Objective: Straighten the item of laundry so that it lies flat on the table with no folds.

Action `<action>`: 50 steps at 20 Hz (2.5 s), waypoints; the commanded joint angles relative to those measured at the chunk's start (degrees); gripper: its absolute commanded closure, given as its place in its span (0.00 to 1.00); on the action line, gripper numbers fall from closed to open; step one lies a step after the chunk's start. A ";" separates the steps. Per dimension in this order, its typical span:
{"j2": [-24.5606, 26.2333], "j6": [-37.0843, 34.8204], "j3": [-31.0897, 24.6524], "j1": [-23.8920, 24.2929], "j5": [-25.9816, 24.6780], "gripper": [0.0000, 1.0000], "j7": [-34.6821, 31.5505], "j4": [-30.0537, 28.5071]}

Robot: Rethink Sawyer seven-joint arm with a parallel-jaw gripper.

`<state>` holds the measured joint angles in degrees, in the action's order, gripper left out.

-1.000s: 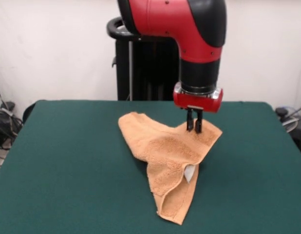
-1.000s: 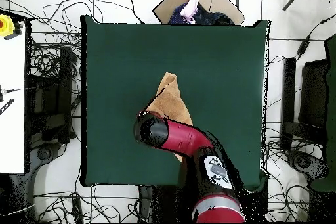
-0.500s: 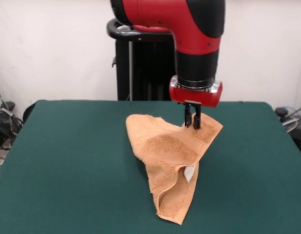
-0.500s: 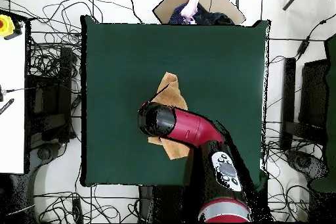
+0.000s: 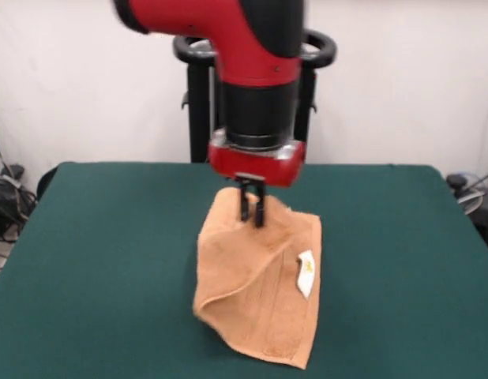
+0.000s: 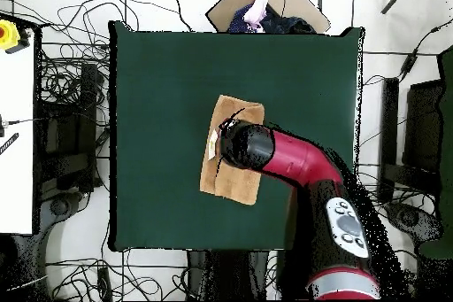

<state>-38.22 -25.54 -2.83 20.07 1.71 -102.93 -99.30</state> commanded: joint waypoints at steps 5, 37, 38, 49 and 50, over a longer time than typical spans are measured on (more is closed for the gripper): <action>3.91 -17.80 -6.44 9.45 -6.55 1.00 10.36 14.25; 34.42 -46.81 -20.11 32.94 -16.34 1.00 42.55 30.92; 35.35 -46.80 -20.20 33.10 -16.30 1.00 43.47 31.81; 36.83 -38.17 -23.24 34.62 -17.61 0.00 49.34 32.24; 36.68 -37.79 -23.40 34.70 -17.36 0.00 48.53 31.85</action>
<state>-8.47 -76.47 -19.94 54.88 -12.59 -64.81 -68.83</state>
